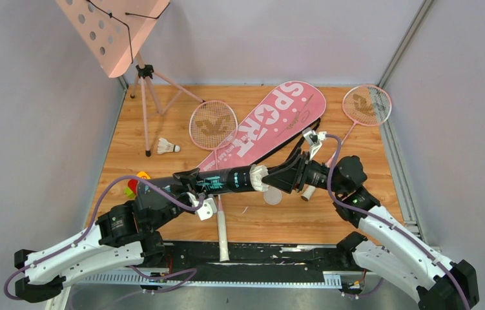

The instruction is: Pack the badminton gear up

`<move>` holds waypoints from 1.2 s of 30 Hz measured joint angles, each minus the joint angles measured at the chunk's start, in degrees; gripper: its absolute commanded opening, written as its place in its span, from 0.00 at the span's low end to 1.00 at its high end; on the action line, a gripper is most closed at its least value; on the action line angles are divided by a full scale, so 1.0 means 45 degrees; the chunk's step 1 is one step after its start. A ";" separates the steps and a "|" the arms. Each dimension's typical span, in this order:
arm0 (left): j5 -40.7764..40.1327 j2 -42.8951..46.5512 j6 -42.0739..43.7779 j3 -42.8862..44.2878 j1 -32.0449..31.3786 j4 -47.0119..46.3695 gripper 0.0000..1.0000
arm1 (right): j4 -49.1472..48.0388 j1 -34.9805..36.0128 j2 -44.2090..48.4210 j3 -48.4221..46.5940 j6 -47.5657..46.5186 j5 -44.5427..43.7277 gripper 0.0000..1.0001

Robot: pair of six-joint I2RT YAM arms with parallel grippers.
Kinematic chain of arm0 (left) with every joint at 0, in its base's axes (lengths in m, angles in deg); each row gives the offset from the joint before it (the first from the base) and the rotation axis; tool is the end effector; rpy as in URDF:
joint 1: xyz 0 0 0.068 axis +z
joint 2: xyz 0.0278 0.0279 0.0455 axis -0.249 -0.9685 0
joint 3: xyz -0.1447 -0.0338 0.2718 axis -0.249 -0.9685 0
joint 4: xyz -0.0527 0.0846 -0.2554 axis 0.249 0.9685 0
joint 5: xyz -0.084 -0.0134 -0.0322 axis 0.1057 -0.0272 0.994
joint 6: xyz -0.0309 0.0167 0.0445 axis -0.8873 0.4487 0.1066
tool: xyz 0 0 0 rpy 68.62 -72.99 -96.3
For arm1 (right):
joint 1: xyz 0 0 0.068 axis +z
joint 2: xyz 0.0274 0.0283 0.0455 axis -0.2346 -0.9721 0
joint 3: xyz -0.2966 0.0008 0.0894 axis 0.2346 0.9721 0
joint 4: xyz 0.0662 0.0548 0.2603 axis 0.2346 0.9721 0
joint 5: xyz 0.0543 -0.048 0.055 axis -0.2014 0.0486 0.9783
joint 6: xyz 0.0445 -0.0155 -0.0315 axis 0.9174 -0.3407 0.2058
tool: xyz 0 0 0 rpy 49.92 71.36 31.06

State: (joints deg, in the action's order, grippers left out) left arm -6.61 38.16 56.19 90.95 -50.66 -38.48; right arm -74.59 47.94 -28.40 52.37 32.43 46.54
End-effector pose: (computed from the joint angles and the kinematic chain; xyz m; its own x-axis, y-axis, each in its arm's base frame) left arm 0.0530 -0.0832 0.3153 0.3527 0.6517 -0.6714 0.6511 0.3444 0.6763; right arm 0.1325 0.1214 0.3308 -0.6263 0.2347 -0.7434 -0.7320 0.1510 0.6643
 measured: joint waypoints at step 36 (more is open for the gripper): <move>-0.0272 -0.0185 -0.0015 -0.0049 0.0078 0.0534 0.47 | 0.0500 0.2191 -0.4537 -0.2448 -0.0806 -0.0816 0.54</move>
State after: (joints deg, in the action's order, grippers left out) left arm -7.83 37.33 56.12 90.73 -50.31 -36.07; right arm -72.34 57.80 -48.81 41.36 28.80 42.87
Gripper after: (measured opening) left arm 0.728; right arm 0.538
